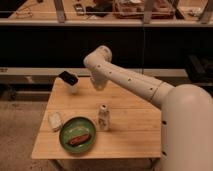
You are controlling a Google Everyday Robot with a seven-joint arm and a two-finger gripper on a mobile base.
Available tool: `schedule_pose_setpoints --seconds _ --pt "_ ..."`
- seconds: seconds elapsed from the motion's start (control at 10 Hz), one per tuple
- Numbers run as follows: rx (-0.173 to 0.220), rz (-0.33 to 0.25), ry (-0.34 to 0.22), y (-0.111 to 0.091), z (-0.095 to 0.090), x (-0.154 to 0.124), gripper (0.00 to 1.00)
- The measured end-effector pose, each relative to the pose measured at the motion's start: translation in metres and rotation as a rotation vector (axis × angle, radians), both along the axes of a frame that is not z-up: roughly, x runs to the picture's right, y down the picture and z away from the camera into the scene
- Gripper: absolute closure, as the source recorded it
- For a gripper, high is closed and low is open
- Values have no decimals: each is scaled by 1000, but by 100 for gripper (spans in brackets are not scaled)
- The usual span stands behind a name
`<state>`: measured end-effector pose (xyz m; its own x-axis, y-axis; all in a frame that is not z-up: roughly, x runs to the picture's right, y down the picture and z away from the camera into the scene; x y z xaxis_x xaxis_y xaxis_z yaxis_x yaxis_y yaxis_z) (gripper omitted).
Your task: Move the arm in a circular motion
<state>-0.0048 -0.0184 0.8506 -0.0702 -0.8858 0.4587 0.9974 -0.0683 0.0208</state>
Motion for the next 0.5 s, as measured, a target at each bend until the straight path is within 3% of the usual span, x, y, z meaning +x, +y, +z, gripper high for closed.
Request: schedule_pose_setpoints --seconds 0.1,0.2,0.5 --pt "-3 32 66 -5 17 27 100" --pt "-27 83 160 -5 36 73 100" --pt "-115 225 287 9 56 172 100"
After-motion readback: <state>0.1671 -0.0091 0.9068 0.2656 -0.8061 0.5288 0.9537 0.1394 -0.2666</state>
